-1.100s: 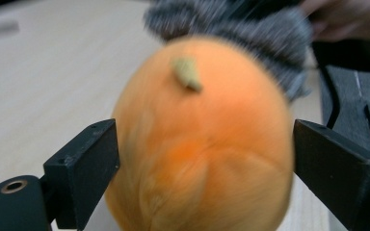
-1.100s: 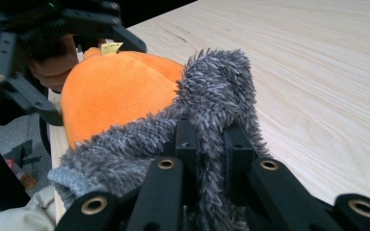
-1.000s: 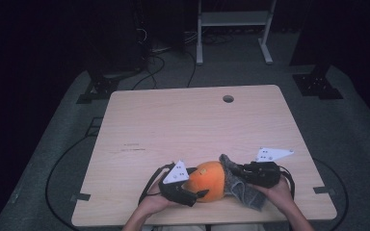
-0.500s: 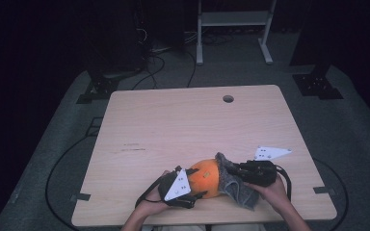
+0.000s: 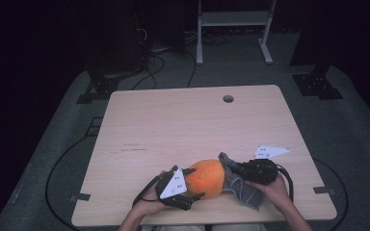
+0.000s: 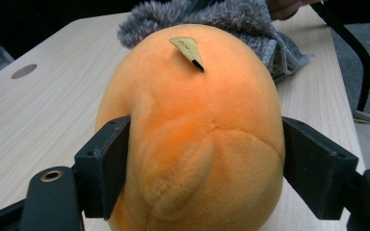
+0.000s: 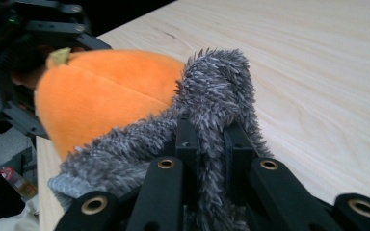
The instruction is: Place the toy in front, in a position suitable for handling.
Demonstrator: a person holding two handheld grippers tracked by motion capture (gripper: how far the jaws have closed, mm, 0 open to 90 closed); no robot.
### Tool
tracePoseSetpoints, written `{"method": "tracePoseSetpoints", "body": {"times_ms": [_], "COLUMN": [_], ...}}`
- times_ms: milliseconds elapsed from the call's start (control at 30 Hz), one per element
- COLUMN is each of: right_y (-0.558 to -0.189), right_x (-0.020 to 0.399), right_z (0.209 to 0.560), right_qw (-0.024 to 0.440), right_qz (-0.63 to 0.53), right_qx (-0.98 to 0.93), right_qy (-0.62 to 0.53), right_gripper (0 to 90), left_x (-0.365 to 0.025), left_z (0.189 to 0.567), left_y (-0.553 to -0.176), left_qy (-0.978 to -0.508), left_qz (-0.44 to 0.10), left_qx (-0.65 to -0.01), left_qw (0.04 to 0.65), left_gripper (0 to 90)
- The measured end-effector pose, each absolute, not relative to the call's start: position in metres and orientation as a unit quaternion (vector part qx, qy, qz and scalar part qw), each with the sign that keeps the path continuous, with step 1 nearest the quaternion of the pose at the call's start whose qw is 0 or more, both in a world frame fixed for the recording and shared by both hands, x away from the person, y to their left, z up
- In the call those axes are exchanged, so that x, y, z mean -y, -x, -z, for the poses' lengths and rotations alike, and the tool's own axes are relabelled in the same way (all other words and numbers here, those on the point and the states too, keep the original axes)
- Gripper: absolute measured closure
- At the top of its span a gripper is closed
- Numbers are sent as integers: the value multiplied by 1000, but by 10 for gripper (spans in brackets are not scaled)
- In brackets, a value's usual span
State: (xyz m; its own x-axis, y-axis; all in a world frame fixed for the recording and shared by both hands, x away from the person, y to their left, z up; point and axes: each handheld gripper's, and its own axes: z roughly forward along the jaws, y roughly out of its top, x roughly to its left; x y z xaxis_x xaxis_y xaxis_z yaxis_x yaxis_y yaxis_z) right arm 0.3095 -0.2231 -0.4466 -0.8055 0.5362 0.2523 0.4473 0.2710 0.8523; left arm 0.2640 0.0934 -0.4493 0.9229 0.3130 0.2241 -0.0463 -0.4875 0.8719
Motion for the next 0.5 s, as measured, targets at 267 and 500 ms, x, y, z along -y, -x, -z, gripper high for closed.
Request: {"method": "tracePoseSetpoints", "body": {"times_ms": [267, 500], "right_y": [-305, -306], "right_x": [229, 220], "right_z": [437, 435], "right_qw": [54, 46], "right_qz": [-523, -536], "right_qx": [-796, -793], "right_qy": [-301, -285], "right_gripper": [799, 799], "left_x": [-94, -90], "left_z": [451, 451], "left_y": [-264, -263], "left_qy": [-842, -844], "left_qz": [-180, -181], "left_qx": [-81, -73], "left_qw": [502, 500], "left_gripper": [230, 231]}}
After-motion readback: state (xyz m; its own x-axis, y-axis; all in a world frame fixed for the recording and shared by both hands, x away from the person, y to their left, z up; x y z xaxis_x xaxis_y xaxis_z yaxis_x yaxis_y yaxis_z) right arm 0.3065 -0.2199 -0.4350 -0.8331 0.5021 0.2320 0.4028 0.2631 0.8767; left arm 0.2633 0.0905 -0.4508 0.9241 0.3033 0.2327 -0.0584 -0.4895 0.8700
